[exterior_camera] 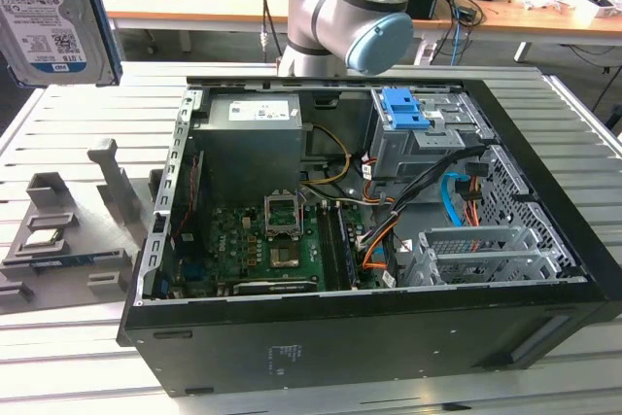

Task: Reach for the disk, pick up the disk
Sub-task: 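Pick up the disk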

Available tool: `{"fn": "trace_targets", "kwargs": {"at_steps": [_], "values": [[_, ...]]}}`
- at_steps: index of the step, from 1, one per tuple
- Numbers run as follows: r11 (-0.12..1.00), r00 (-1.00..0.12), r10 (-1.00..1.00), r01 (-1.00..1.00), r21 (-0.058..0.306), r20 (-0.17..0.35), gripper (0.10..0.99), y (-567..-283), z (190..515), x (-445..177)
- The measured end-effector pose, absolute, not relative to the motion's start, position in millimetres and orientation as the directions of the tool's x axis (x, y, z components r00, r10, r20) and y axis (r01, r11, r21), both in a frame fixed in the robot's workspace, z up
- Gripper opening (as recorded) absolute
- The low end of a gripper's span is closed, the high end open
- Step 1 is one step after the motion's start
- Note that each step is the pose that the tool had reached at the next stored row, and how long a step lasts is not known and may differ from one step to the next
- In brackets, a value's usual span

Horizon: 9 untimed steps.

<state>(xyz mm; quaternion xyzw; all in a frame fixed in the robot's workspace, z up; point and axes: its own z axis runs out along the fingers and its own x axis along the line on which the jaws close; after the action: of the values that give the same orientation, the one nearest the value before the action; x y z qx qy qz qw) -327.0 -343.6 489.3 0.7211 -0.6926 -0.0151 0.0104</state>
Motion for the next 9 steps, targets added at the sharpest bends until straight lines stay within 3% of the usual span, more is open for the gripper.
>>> {"fn": "trace_targets", "kwargs": {"at_steps": [9], "values": [[-0.041,0.04,-0.999,-0.999,0.036,-0.007,0.365,-343.7,489.4,-280.4]]}}
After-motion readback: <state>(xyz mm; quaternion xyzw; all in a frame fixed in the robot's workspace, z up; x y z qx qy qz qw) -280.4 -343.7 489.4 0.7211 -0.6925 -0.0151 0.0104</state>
